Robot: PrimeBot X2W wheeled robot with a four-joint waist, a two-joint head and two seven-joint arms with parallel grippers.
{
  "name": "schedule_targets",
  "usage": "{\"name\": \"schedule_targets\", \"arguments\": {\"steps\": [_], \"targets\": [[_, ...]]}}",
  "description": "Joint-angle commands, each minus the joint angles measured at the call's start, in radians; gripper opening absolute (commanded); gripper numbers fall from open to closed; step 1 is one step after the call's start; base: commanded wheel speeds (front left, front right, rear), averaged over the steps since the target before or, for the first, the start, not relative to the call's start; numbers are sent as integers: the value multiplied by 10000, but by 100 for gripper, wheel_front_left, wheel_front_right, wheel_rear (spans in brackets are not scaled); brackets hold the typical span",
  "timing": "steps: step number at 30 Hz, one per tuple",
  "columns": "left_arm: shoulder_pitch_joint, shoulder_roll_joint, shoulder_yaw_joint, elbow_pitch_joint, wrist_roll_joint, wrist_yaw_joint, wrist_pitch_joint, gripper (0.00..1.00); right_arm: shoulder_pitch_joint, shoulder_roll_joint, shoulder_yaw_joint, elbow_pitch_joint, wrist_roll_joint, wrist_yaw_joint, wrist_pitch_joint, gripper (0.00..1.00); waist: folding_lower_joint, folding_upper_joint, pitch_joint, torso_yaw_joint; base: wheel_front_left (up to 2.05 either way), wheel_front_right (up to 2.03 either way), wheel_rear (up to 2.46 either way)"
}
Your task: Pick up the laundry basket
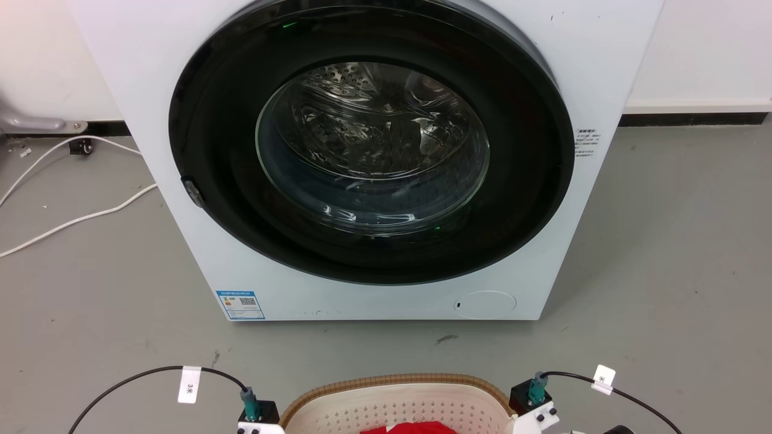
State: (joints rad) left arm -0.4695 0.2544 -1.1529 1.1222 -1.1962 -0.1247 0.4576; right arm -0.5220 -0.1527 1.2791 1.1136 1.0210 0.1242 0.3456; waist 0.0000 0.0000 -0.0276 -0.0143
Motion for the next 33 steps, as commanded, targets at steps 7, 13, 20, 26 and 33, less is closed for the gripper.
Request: {"name": "schedule_targets", "arguments": {"steps": [7, 13, 20, 26, 33], "targets": [[-150, 41, -249, -62, -173, -97, -52, 0, 104, 16, 42, -104, -87, 120, -4, 0, 0, 0, 21, 1, 0, 0, 0], [-149, 24, -395, -46, -315, -97, -83, 0, 117, 21, 40, -92, -122, 119, 16, 0, 0, 0, 32, -4, 0, 0, 0], [-163, 38, -548, -20, -440, -97, -111, 0, 125, 23, 42, -87, -117, 119, 42, 0, 0, 0, 15, -9, 0, 0, 0], [-170, 55, -650, -18, -558, -97, -122, 0, 141, 27, 42, -92, -147, 119, 44, 0, 0, 0, -11, -9, 0, 0, 0], [-225, 63, -754, -35, -685, -97, -149, 0, 104, 23, 42, -80, -123, 121, 68, 0, 0, 0, 0, 2, 0, 0, 0]]}}
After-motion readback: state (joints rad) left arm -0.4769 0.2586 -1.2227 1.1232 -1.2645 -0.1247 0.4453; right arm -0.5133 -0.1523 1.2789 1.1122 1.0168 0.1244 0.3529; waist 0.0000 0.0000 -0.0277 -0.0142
